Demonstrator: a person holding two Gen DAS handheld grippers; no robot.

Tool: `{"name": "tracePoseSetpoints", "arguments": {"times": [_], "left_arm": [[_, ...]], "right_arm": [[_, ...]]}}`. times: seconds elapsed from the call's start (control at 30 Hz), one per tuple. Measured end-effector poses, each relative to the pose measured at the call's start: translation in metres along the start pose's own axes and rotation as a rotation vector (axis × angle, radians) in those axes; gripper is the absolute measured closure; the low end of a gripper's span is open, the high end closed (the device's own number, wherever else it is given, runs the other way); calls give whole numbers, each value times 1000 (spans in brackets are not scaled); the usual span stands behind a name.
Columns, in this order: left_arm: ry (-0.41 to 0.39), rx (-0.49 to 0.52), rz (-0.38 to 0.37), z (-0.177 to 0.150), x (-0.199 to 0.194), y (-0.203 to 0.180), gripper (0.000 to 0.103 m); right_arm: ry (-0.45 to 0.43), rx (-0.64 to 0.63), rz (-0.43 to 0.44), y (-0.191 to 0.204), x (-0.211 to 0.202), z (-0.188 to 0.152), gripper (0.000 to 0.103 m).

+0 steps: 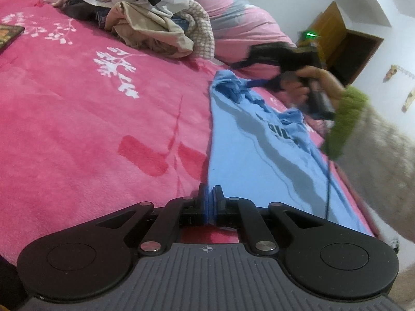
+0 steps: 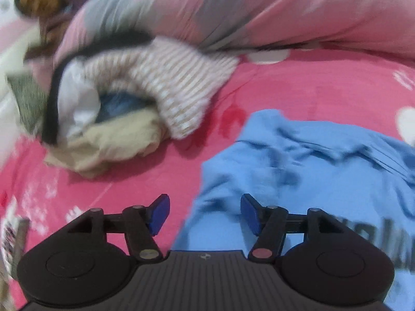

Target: Fold clothes

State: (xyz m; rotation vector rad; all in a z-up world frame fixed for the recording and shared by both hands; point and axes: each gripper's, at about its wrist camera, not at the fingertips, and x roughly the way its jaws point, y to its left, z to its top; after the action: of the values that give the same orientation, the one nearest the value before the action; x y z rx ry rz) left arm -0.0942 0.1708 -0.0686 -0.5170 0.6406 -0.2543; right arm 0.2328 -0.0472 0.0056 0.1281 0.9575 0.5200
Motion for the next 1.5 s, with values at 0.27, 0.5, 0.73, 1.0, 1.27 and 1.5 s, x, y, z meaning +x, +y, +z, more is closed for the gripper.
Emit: {"name": "tracePoseSetpoints", "arguments": {"times": [0.27, 0.5, 0.73, 1.0, 1.27, 1.5], "left_arm": [[-8, 39, 52, -1, -14, -14, 82], [-12, 77, 103, 0, -26, -26, 71], [-96, 134, 153, 13, -46, -44, 67], [-26, 299, 62, 13, -19, -97, 65], [49, 475, -72, -6, 31, -171, 65], [97, 574, -128, -10, 79, -220, 65]], "right_arm": [[-94, 194, 28, -94, -129, -83, 40], [-179, 433, -107, -174, -222, -200, 40], [-316, 732, -86, -237, -287, -288, 40], [-412, 785, -124, -261, -321, -346, 39], [-390, 647, -77, -251, -314, -355, 44], [-332, 470, -115, -232, -295, -355, 92]]}}
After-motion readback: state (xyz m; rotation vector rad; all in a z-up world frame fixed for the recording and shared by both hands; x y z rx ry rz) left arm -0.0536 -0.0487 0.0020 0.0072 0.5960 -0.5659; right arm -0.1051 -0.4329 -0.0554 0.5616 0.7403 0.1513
